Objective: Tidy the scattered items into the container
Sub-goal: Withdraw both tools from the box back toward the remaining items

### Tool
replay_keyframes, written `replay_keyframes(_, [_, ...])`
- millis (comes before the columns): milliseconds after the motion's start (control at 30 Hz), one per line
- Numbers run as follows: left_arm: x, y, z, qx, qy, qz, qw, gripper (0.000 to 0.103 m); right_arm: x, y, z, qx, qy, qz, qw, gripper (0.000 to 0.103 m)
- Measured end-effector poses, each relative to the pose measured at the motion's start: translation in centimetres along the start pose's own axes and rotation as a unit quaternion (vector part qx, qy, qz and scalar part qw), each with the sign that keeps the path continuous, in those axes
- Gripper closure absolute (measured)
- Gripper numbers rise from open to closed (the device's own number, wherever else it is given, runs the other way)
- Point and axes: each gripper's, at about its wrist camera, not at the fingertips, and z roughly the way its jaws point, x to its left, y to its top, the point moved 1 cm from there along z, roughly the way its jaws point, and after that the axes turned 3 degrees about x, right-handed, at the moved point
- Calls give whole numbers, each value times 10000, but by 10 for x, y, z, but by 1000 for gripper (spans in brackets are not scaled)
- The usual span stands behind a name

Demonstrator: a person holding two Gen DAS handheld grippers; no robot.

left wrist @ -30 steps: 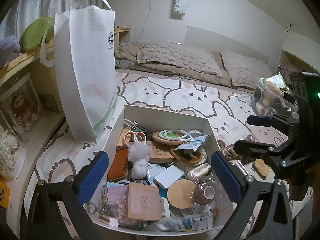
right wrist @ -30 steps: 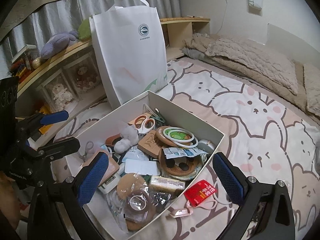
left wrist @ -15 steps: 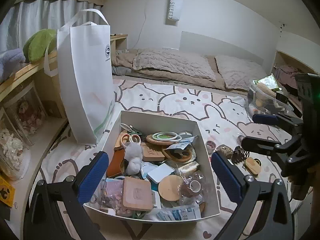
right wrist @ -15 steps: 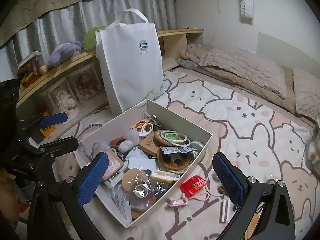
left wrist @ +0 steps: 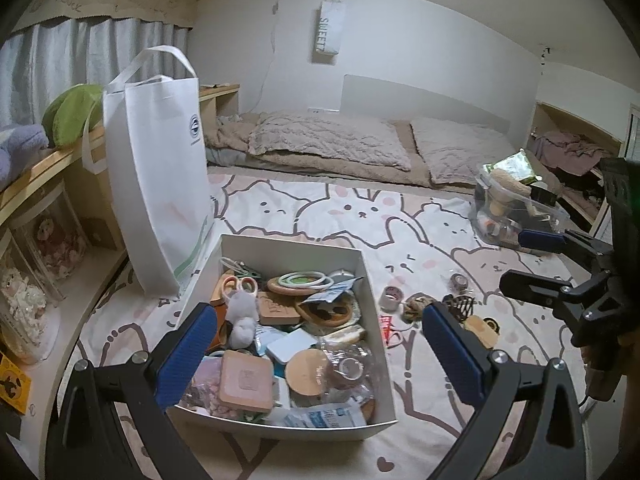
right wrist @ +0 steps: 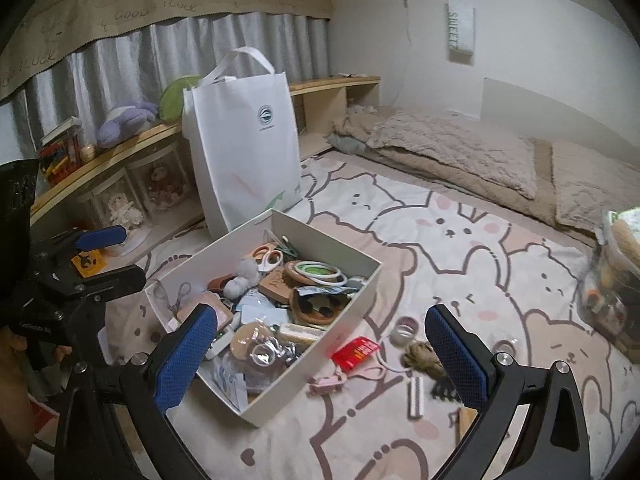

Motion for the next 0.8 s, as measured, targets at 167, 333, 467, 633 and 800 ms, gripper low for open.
replay_keyframes(167, [-22,1,-3,-22,-139,136,9998,0,-14,-11,-19,-53,-160,103,9998,0])
replay_keyframes(333, [-49,4,-1,-22,-300,298,9991,0,-33,-25,-39,-92,-339,248,9991,0])
replay_keyframes(467, [-69,6,3,4,-436,426,9981,0,-50,-37,-53,-111,-475,379,9981,0])
replay_keyframes(633, [-100,9,8,10,-599,579,9965,0,-71,-49,-68,-138,-669,521,9963,0])
replay_keyframes(800, [-124,10,15,50,-744,675,9949,0,-92,-61,-83,-144,-866,656,9940,0])
